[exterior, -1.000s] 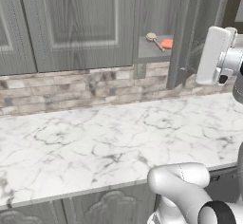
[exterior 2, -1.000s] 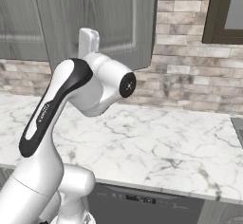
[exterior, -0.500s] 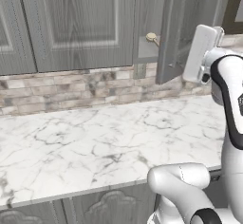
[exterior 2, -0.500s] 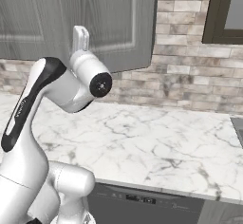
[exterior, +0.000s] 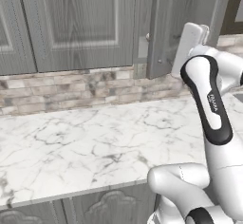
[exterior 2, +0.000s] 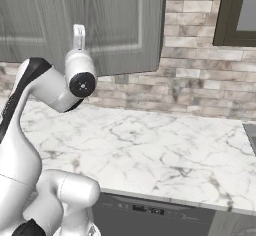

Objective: Pick up the dish brush and bar soap from the sink, and place them back in the cabinet, and close the cabinet door.

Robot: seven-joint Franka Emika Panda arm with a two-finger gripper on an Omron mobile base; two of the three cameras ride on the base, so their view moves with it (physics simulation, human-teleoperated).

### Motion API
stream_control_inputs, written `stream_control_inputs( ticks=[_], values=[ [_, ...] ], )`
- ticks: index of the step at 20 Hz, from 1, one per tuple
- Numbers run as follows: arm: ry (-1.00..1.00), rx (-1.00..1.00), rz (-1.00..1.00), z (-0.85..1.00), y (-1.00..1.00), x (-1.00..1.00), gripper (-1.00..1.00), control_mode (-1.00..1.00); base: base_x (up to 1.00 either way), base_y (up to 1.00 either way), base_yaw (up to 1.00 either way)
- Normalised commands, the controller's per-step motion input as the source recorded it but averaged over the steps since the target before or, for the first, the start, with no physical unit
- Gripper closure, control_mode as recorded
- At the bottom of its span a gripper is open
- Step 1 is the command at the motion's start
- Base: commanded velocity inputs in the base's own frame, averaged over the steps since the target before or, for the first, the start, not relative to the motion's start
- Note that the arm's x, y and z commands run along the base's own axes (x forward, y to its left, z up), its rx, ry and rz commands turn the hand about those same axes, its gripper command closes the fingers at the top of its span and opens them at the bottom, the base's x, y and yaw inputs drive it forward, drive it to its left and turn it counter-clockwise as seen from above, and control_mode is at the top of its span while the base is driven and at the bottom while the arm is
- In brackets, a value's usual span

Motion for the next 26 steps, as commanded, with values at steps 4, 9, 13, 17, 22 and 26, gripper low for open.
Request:
stream_control_inputs(
  ticks=[4,9,13,17,22,26],
  values=[
    [0.00,0.00,-0.14,0.00,0.21,0.42,-1.00,-1.00,0.00,0.00,0.00],
    [0.00,0.00,-0.12,0.00,0.17,0.43,-1.00,-1.00,0.00,0.00,0.00],
    [0.00,0.00,-0.11,0.00,0.14,0.38,-1.00,-1.00,0.00,0.00,0.00],
    [0.00,0.00,-0.09,0.00,0.13,0.30,-1.00,-1.00,0.00,0.00,0.00],
    [0.00,0.00,-0.08,0.00,0.10,0.27,-1.00,-1.00,0.00,0.00,0.00],
    [0.00,0.00,-0.05,0.00,0.03,0.29,-1.00,-1.00,0.00,0.00,0.00]
  ],
)
